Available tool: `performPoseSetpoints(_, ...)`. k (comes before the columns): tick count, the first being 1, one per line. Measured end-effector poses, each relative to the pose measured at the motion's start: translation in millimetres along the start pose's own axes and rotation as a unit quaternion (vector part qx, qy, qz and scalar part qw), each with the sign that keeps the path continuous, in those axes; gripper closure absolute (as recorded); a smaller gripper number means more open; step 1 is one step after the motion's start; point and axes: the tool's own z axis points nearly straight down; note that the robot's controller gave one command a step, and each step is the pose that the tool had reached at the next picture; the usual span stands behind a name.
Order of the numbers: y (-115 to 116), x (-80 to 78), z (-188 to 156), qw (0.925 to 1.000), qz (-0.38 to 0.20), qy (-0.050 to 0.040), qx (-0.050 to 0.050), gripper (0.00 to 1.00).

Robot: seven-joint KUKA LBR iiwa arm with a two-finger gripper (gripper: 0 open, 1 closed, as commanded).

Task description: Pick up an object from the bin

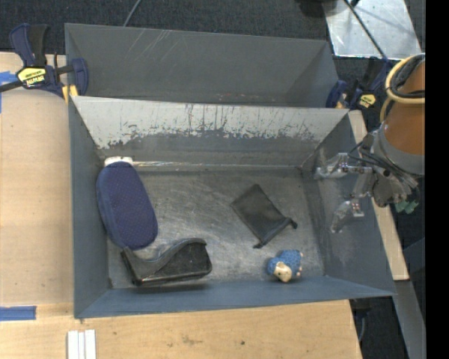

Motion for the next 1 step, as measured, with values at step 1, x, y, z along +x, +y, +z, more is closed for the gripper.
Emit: performPoseSetpoints(1, 82.8, 35.6, 127.8, 0.9819, -0.189, -0.0031, 0.001, 0.0)
